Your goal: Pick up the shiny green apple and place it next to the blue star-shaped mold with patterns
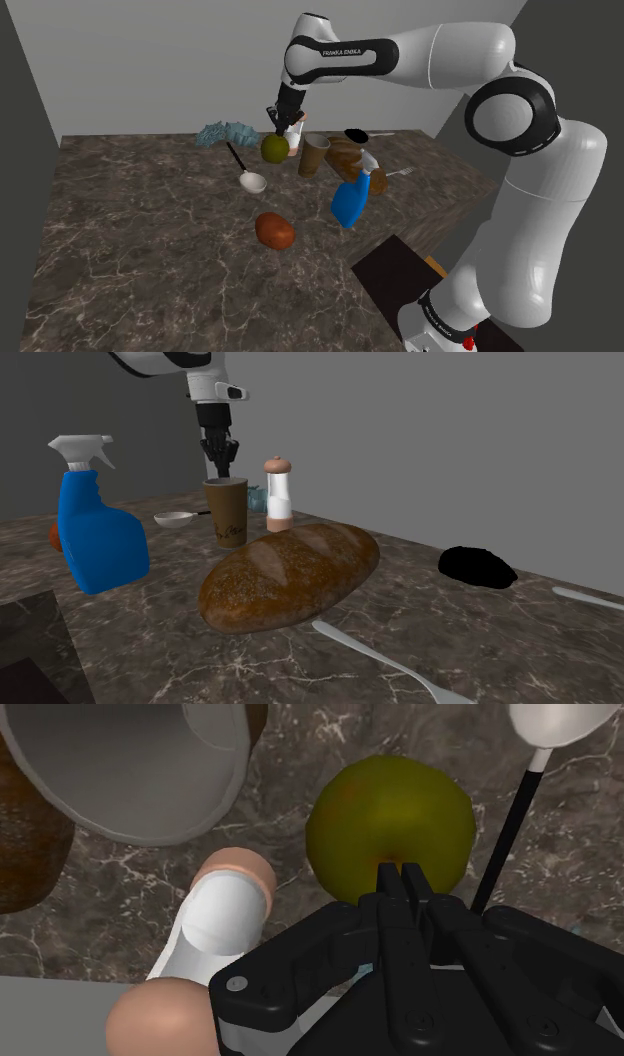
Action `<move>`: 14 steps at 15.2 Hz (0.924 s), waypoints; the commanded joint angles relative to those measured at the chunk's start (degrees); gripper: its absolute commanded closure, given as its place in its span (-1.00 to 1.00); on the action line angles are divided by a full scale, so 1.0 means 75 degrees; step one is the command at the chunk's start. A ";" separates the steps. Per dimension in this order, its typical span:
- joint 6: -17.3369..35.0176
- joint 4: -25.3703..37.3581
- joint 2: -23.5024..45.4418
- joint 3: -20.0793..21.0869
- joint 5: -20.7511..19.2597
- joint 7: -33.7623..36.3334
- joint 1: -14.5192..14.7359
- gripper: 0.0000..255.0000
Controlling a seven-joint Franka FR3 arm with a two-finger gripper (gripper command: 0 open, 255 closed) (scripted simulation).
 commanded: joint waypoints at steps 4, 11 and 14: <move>0.0361 -0.0252 0.0107 0.0014 0.0035 -0.0026 -0.0004 1.00; 0.0361 -0.0251 0.0108 0.0014 0.0035 -0.0026 -0.0004 1.00; 0.0361 -0.0251 0.0107 0.0014 0.0035 -0.0026 -0.0004 -1.00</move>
